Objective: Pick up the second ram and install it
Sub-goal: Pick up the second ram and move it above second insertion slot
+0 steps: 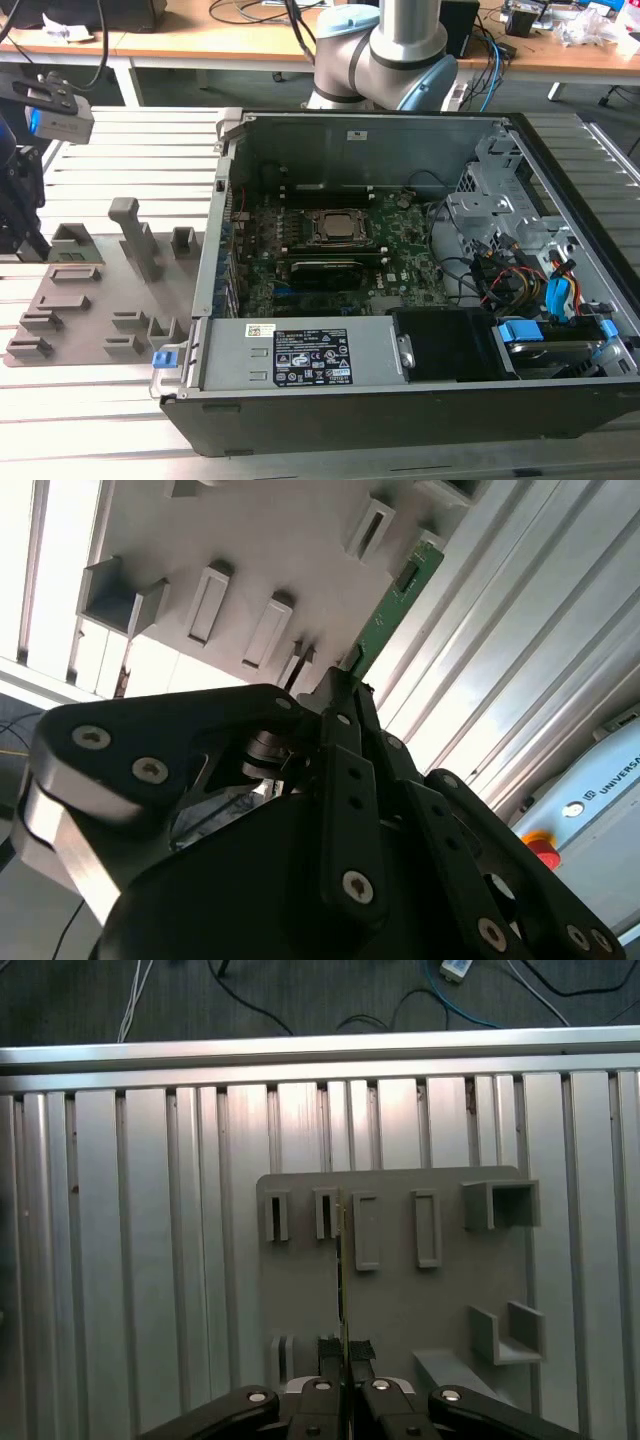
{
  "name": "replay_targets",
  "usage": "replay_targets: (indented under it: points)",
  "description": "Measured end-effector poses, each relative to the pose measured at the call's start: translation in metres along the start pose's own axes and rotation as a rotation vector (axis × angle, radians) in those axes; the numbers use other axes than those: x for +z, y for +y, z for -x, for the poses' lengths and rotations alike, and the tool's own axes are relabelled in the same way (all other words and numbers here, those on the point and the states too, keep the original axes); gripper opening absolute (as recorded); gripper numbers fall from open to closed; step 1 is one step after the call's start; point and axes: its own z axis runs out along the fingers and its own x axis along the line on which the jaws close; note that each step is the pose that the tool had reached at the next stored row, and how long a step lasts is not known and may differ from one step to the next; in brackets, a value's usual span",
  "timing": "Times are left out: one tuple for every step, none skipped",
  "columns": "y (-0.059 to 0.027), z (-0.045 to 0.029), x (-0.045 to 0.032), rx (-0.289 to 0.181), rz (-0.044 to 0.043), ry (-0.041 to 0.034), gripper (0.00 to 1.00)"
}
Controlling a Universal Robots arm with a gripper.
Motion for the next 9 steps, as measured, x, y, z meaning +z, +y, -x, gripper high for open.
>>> replay_targets:
  points:
    - [0.0001,0.0,-0.003,0.0,0.0,0.0,0.14]
    - [0.0001,0.0001,-0.0048,0.0,0.0,0.0,0.14]
    - [0.0002,0.0001,-0.0077,0.0,0.0,0.0,0.14]
    - [0.0003,0.0001,-0.0098,0.0,0.0,0.0,0.14]
    - [0.0004,0.0002,-0.0135,0.0,0.0,-0.0001,0.14]
    - [0.0004,0.0002,-0.0159,0.0,0.0,0.0,0.14]
    - [0.0005,0.0002,-0.0183,0.0,0.0,-0.0001,0.14]
    - [0.0007,0.0003,-0.0221,0.0,0.0,-0.0002,0.14]
    - [0.0007,0.0003,-0.0247,0.0,0.0001,0.0,0.14]
